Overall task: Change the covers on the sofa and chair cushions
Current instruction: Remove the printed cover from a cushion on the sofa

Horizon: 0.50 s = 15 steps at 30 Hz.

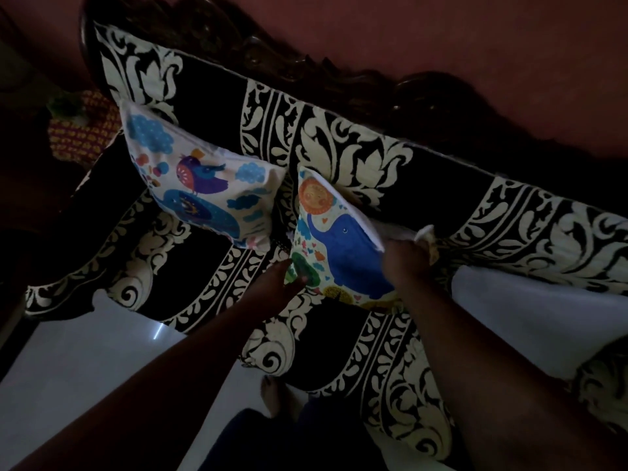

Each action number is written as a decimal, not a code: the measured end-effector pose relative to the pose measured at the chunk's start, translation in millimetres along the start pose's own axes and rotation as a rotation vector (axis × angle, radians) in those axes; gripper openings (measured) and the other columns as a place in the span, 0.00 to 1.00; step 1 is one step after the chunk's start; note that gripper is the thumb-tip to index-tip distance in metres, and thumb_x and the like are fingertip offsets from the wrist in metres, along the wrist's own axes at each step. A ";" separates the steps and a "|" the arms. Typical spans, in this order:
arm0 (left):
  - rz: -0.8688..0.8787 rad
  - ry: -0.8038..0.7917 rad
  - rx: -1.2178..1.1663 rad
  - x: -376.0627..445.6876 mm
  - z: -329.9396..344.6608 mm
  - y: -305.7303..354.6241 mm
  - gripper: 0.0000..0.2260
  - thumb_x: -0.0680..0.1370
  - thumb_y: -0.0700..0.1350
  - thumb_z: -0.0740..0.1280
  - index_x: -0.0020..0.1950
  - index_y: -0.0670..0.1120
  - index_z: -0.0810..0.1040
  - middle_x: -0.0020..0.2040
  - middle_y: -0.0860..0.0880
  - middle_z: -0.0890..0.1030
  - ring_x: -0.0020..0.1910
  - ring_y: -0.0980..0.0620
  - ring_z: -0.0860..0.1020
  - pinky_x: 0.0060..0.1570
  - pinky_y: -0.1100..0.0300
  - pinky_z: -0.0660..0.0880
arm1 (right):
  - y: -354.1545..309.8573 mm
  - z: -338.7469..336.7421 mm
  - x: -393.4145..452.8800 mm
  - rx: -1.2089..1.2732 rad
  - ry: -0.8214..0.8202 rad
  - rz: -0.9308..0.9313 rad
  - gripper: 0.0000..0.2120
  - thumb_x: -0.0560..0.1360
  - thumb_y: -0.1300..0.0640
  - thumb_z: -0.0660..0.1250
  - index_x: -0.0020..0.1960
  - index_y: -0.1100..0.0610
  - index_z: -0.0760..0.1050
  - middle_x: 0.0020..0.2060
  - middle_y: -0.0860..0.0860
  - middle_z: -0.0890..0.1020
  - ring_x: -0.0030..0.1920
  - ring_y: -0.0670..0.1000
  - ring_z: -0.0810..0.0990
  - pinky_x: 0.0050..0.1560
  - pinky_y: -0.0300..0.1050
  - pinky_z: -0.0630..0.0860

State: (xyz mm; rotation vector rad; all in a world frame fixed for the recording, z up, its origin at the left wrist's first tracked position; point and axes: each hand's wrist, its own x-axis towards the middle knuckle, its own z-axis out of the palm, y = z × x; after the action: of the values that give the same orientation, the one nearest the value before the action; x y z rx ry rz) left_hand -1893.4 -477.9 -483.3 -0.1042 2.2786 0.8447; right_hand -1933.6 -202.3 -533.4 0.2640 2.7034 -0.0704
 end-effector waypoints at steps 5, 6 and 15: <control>-0.132 -0.035 -0.208 9.0 18.3 10.6 0.29 0.79 0.66 0.63 0.67 0.43 0.74 0.55 0.49 0.81 0.57 0.45 0.81 0.59 0.56 0.75 | -44.5 13.1 -56.8 0.031 0.094 -0.303 0.03 0.73 0.55 0.69 0.47 0.52 0.80 0.38 0.53 0.83 0.43 0.58 0.82 0.57 0.55 0.73; -0.152 -0.030 -0.277 10.8 20.2 14.0 0.30 0.78 0.67 0.62 0.65 0.41 0.75 0.54 0.47 0.83 0.55 0.45 0.81 0.60 0.56 0.75 | -50.8 14.9 -66.6 0.009 0.102 -0.348 0.06 0.70 0.54 0.71 0.47 0.51 0.80 0.38 0.51 0.83 0.43 0.57 0.82 0.59 0.55 0.72; -0.183 0.164 -0.667 18.9 34.9 -25.5 0.37 0.65 0.55 0.74 0.70 0.41 0.72 0.58 0.44 0.81 0.55 0.43 0.81 0.51 0.43 0.82 | -46.5 49.5 -136.4 0.101 -0.100 -0.686 0.14 0.75 0.46 0.62 0.51 0.54 0.81 0.48 0.54 0.82 0.49 0.58 0.81 0.51 0.51 0.75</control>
State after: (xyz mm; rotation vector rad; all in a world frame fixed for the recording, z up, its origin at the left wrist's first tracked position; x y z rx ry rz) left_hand -1879.8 -474.0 -528.3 -0.6889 1.9972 1.5032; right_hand -1800.8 -276.1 -521.5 -0.6283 2.5662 -0.4052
